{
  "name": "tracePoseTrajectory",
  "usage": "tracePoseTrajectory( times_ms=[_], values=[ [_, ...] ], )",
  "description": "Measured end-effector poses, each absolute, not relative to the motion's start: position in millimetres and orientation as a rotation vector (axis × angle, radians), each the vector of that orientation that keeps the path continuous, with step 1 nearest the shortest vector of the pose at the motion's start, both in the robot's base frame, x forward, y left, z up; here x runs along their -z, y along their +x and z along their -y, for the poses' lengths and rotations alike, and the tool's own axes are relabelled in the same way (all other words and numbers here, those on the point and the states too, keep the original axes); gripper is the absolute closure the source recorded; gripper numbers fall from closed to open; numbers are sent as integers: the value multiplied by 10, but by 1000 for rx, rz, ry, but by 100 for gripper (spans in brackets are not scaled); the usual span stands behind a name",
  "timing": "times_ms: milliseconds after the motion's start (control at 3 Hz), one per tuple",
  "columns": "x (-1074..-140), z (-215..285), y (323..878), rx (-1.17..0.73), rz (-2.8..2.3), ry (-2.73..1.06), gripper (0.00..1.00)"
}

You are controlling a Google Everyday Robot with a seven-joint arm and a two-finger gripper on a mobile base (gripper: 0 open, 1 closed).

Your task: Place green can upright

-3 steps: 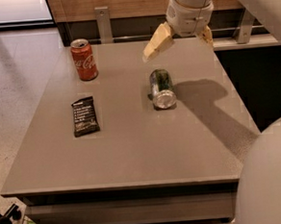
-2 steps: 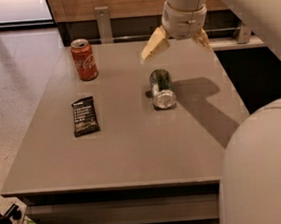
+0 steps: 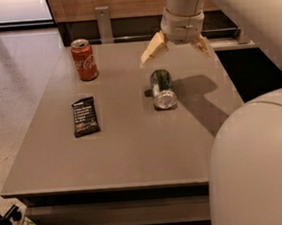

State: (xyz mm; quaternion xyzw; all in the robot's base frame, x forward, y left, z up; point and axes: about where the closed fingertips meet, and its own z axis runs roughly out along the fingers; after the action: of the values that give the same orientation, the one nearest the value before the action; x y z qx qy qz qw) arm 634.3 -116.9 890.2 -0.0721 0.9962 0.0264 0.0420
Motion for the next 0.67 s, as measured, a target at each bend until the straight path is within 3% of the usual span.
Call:
tracePoseTrajectory(
  times_ms=[667],
  values=[
    [-8758,1099,6180,-47,-3090,-204,0]
  ],
)
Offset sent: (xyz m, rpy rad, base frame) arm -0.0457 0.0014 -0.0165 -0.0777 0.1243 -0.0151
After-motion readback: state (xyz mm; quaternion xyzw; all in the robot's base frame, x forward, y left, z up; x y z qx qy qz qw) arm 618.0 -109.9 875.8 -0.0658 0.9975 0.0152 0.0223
